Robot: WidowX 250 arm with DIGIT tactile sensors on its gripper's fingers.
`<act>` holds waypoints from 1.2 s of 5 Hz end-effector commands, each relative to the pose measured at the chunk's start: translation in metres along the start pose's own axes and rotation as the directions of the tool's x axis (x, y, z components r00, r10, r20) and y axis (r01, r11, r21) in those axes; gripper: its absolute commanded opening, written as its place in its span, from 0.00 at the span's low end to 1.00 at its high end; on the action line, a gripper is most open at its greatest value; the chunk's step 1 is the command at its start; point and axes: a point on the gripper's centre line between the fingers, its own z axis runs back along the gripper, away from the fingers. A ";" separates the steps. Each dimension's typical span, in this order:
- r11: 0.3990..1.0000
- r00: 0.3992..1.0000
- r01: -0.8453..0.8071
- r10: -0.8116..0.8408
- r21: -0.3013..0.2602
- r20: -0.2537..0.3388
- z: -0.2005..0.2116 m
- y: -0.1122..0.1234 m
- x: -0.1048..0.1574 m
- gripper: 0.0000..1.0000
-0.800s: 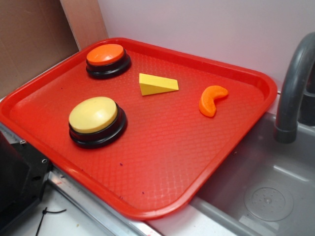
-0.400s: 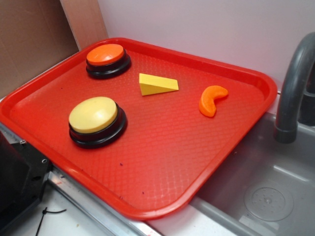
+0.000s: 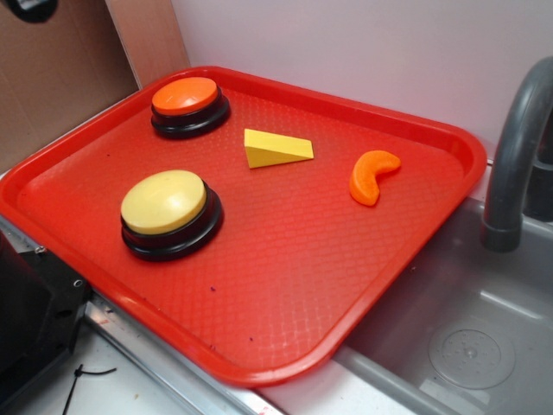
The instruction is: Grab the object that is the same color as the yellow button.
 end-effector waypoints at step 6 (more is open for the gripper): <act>0.959 0.958 0.268 -0.256 0.091 -0.127 -0.167 0.025 0.117 1.00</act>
